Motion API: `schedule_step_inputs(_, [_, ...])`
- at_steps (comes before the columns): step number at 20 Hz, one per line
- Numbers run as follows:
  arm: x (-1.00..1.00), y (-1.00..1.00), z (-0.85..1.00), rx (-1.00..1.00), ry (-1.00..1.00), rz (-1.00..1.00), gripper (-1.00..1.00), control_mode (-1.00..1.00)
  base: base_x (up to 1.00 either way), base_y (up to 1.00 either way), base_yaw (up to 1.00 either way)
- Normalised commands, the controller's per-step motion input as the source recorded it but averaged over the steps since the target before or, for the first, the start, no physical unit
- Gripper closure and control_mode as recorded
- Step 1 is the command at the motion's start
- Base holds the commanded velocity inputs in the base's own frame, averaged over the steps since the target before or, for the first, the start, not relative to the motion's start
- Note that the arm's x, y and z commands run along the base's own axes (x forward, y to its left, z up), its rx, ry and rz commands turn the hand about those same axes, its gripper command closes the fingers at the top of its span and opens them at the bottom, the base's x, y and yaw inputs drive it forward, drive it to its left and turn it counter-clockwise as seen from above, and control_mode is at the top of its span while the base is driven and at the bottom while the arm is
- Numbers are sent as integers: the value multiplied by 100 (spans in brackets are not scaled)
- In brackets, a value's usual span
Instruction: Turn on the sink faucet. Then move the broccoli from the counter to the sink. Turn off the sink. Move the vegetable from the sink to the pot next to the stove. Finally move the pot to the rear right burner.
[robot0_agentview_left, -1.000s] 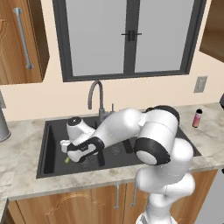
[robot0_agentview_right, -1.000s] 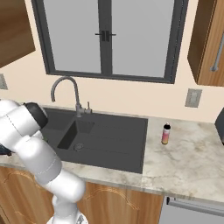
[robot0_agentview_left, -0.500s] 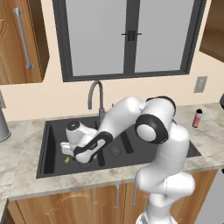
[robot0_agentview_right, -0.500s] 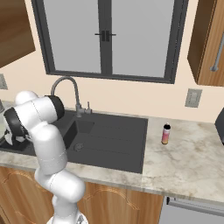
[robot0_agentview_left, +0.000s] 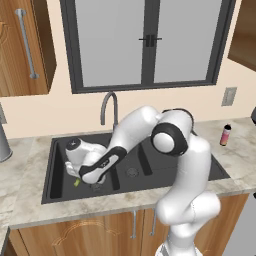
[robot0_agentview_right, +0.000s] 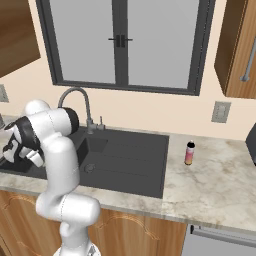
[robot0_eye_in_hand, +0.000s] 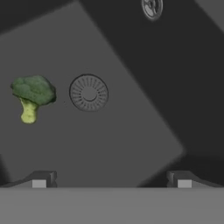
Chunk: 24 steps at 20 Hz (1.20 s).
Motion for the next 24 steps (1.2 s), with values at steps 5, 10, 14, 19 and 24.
schedule_step_inputs(5, [17,0,-8,0,0,-3,-100,-100,0,0,0])
schedule_step_inputs(10, [18,0,-13,0,0,0,-100,-100,0,0,0])
schedule_step_inputs(14, [17,0,-19,0,0,0,-100,-100,0,0,0])
schedule_step_inputs(19, [16,0,-20,0,0,0,-100,-100,0,0,0])
schedule_step_inputs(24, [17,0,-16,0,1,0,-100,-100,0,0,0])
